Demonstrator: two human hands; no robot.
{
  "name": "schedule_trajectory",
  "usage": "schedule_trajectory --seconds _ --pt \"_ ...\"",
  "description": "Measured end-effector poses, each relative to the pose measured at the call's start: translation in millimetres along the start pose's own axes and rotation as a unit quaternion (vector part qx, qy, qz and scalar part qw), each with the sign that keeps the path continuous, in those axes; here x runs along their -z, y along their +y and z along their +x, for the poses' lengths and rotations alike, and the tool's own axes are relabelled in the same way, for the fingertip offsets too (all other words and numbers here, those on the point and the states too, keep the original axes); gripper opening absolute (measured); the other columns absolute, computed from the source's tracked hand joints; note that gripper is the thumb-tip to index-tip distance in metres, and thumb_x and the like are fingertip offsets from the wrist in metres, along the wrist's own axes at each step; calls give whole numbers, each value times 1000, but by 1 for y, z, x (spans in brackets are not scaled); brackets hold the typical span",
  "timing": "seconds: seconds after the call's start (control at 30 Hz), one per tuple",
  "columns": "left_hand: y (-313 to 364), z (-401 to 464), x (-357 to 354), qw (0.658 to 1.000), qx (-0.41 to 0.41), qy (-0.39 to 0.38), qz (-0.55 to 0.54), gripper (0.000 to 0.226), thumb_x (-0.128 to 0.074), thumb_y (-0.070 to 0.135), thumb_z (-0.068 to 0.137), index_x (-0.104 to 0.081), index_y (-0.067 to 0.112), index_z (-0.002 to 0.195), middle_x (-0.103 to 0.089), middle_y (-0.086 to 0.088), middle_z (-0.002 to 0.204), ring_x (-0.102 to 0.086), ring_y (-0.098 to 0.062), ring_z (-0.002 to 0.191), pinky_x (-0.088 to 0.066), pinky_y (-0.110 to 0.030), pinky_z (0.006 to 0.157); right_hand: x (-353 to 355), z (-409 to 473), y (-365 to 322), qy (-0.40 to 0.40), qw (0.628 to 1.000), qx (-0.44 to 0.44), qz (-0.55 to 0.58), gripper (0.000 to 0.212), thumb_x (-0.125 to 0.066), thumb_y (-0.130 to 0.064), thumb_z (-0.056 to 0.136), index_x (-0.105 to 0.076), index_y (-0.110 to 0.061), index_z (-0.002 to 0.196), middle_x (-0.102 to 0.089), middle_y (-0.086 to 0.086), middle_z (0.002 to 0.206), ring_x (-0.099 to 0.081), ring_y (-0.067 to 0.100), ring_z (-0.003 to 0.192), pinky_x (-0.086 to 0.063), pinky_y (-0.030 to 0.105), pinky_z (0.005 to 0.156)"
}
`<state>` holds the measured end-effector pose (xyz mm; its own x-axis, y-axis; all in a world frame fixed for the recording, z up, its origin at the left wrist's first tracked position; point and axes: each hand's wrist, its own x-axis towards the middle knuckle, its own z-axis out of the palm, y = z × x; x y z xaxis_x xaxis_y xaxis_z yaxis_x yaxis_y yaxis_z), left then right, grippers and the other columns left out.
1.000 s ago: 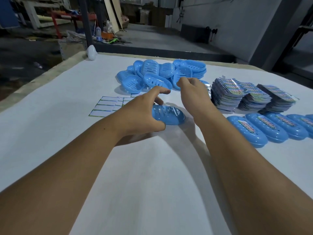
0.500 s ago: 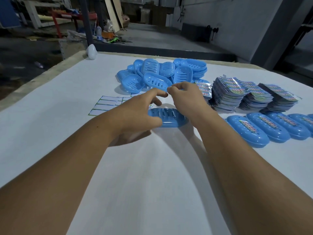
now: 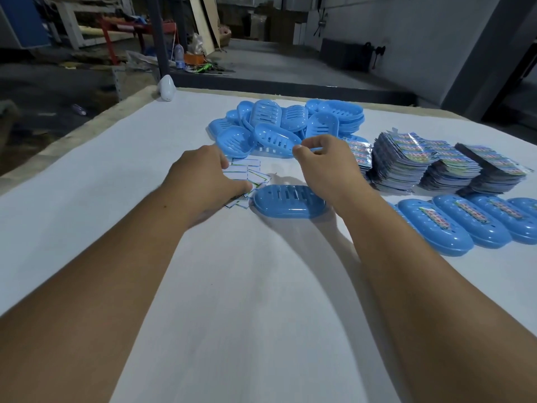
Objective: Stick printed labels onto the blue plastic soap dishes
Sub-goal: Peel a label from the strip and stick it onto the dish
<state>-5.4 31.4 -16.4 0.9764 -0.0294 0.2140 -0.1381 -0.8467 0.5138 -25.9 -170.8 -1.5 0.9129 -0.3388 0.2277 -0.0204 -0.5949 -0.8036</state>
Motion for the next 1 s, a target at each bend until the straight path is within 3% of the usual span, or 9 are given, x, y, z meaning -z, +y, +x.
schedule_trajectory --seconds 0.1,0.17,0.33,0.5,0.57,0.63,0.7,0.83,1.0 --pt "-2 0 -1 999 22 -10 -46 67 -87 52 64 -58 24 118 -58 7 103 -61 -18 97 -51 -33 80 0 0 0 0 1000 2 2 39 -57 -43 96 -62 -22 128 -68 0 112 -66 18 90 -58 40 85" --pt "-1 0 -1 989 53 -31 -134 74 -91 40 59 -56 23 121 -60 1 110 -66 -22 99 -57 -41 85 0 -1 0 -2 1000 3 4 40 -58 -43 96 -62 -21 128 -69 0 112 -67 19 90 -58 42 87" --pt "2 4 2 948 123 -56 -289 70 -92 6 62 -53 27 117 -57 -6 118 -70 -28 96 -62 -45 78 -1 -2 -1 -5 1000 8 2 41 -59 -43 95 -61 -21 129 -69 0 112 -68 19 86 -59 45 86" --pt "5 7 8 944 126 1 -306 45 -76 10 70 -57 28 108 -64 -9 112 -71 -31 93 -62 -50 74 0 -4 -2 -10 1000 13 5 39 -59 -41 94 -62 -21 128 -69 -1 113 -67 18 88 -58 41 85" --pt "10 7 11 934 123 21 -334 39 -69 17 68 -59 29 103 -67 -10 107 -72 -31 89 -62 -51 75 -1 -5 -3 -11 1000 24 14 36 -61 -41 94 -64 -23 125 -71 -4 104 -66 14 84 -56 34 77" --pt "14 7 13 922 114 34 -368 35 -69 17 69 -61 28 101 -70 -9 100 -72 -23 80 -62 -44 74 -1 -8 -5 -20 998 40 33 32 -64 -41 93 -65 -26 121 -71 -9 93 -63 6 72 -50 25 65" --pt "18 7 13 909 101 44 -403 30 -73 13 75 -64 25 101 -71 -7 93 -67 -14 65 -58 -29 61 -2 -12 -8 -45 996 52 49 32 -69 -44 91 -64 -29 119 -71 -11 88 -64 2 67 -47 17 56" --pt "25 5 12 857 93 36 -505 29 -75 5 81 -63 18 103 -72 -9 93 -67 -8 56 -48 -17 49 -4 -18 -14 -112 989 50 82 48 -78 -45 86 -62 -27 127 -78 -6 86 -74 18 82 -61 37 72" --pt "28 1 9 842 82 12 -533 28 -74 4 84 -61 19 103 -72 -11 105 -70 -11 66 -52 -18 55 -2 -17 -13 -122 985 59 111 40 -78 -23 90 -63 -21 127 -77 -7 74 -67 2 63 -56 24 65"
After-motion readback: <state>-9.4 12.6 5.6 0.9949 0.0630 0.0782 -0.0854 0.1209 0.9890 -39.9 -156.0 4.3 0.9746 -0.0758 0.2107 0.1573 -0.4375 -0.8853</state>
